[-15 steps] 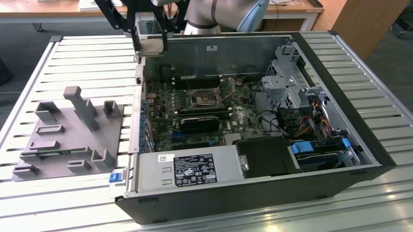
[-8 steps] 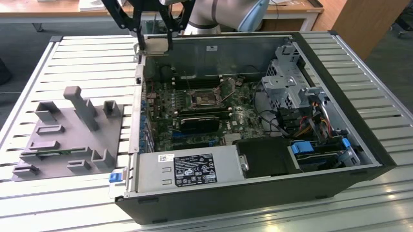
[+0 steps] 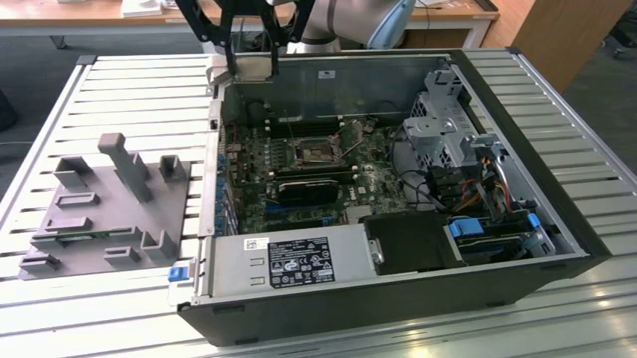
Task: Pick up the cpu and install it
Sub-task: 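Pick up the cpu and move it towards the insertion slot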
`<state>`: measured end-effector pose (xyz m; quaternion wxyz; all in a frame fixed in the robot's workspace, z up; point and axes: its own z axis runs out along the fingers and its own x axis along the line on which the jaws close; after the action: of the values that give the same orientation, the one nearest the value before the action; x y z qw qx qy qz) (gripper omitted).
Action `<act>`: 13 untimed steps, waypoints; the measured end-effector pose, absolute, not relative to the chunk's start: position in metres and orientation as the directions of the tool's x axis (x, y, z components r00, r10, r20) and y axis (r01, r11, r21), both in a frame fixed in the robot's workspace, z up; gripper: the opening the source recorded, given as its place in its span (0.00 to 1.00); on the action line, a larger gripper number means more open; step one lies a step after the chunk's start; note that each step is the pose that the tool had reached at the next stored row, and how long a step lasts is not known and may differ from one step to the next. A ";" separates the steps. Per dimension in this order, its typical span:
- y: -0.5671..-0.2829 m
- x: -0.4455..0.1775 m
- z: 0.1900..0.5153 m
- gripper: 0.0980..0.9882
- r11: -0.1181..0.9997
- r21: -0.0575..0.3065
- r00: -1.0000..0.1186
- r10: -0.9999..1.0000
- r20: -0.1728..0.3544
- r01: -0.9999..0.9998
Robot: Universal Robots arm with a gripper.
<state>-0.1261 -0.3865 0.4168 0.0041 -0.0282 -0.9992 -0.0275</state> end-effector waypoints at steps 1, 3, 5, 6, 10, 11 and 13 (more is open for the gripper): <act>-0.384 -0.125 0.417 0.49 0.997 0.055 -0.998 0.056 0.010 0.057; -0.380 -0.122 0.417 0.49 0.997 0.055 -0.998 0.056 0.010 0.056; -0.376 -0.118 0.417 0.49 0.997 0.055 -0.998 0.056 0.010 0.057; -0.375 -0.116 0.417 0.49 0.997 0.055 -0.998 0.056 0.010 0.057; -0.371 -0.105 0.417 0.49 0.997 0.055 -0.998 0.056 0.010 0.057; -0.370 -0.103 0.417 0.49 0.997 0.055 -0.998 0.056 0.010 0.057; -0.368 -0.098 0.417 0.49 0.997 0.055 -0.998 0.056 0.010 0.057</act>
<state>-0.0985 -0.3680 0.4168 0.0041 -0.0282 -0.9992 -0.0275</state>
